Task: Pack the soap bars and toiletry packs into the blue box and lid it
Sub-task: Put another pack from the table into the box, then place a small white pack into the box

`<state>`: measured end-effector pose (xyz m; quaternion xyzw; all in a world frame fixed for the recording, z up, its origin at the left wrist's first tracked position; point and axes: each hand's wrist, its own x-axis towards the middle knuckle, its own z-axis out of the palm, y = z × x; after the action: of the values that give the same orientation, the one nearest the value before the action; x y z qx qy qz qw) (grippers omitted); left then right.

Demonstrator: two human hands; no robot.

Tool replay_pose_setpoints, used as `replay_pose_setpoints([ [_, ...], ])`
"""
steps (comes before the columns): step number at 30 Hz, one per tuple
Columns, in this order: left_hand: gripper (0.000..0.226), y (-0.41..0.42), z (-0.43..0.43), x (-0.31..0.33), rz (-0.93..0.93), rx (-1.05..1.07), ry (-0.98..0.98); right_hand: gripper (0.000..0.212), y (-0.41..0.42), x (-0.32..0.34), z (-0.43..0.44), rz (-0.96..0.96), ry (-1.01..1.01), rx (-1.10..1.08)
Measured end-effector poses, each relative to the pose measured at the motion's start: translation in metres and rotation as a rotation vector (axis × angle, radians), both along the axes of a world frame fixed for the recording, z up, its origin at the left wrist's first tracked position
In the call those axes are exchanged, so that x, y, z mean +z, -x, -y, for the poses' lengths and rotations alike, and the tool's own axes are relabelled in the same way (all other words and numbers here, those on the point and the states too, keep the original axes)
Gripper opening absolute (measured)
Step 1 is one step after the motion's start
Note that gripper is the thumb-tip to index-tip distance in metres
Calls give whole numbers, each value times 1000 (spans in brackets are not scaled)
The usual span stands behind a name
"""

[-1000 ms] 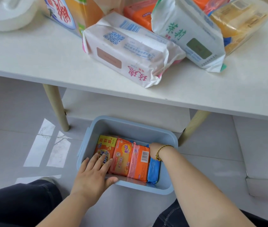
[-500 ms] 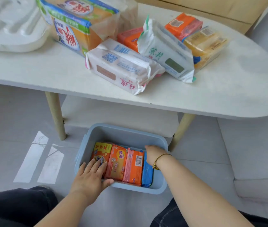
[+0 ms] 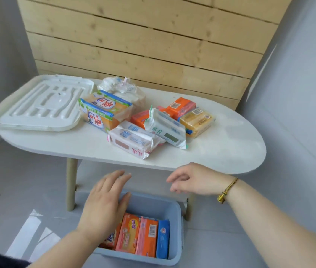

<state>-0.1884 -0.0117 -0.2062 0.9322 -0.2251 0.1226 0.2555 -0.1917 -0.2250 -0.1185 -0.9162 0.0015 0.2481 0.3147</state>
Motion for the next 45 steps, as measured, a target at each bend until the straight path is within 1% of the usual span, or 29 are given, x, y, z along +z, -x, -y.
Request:
replay_pose_setpoints([
  [1,44,-5,-4,9,42,17,19,14,-2,9,1,25,-93,-54],
  [2,46,-11,-9,17,85,39,27,11,-7,17,2,89,-157,-106],
  [3,47,-17,-13,23,118,65,15,13,-12,23,2,188,-193,-163],
  [5,54,-31,-22,32,126,104,-66,6,-25,29,-1,455,-150,-266],
  [6,62,-37,-25,34,98,113,-110,16,-33,30,-3,571,-68,-277],
  [7,76,-41,-28,35,58,122,-148,30,-42,29,-5,645,43,-252],
  [8,91,-46,-31,34,16,128,-169,43,-50,27,-6,676,160,-202],
  [9,102,-50,-34,31,-17,137,-183,55,-58,24,-8,678,263,-144],
  [10,107,-53,-36,27,-26,144,-192,65,-66,22,-9,653,335,-92],
  [13,106,-57,-37,22,-18,156,-206,86,-87,17,-9,502,446,13],
  [15,107,-59,-38,21,-34,159,-214,94,-97,15,-10,428,471,23],
  [18,106,-59,-37,22,-44,155,-221,96,-104,15,-11,404,462,-32],
  [21,104,-59,-39,23,-39,147,-255,94,-105,11,-12,426,498,-26],
  [23,109,-60,-40,23,-47,132,-239,90,-102,8,-12,473,510,-39],
  [25,113,-60,-41,22,-48,125,-224,81,-98,6,-11,538,471,-82],
  [27,110,-60,-41,23,-47,113,-220,69,-92,6,-9,612,458,-85],
  [28,103,-59,-42,24,-51,102,-222,64,-89,5,-8,641,464,-75],
  [30,79,-57,-42,24,-69,99,-222,55,-81,6,-7,692,464,-64],
  [31,70,-56,-43,23,-74,98,-224,50,-77,7,-7,714,457,-65],
  [34,64,-53,-44,22,-80,83,-272,41,-64,12,-8,761,405,-86],
  [36,61,-44,-43,26,-73,47,-210,40,-50,17,-9,763,322,-134],
  [38,50,-31,-42,30,4,-12,-128,40,-36,23,-10,763,226,-191],
  [40,38,-21,-44,24,151,-46,-82,44,-20,30,-12,751,129,-216],
  [42,36,-8,-47,17,22,-37,-50,48,-1,35,-15,713,68,-201],
  [43,38,-6,-48,11,-86,-12,-49,49,6,37,-16,690,64,-185],
  [45,44,-5,-56,-7,-227,31,-113,48,21,36,-21,633,78,-131],
])
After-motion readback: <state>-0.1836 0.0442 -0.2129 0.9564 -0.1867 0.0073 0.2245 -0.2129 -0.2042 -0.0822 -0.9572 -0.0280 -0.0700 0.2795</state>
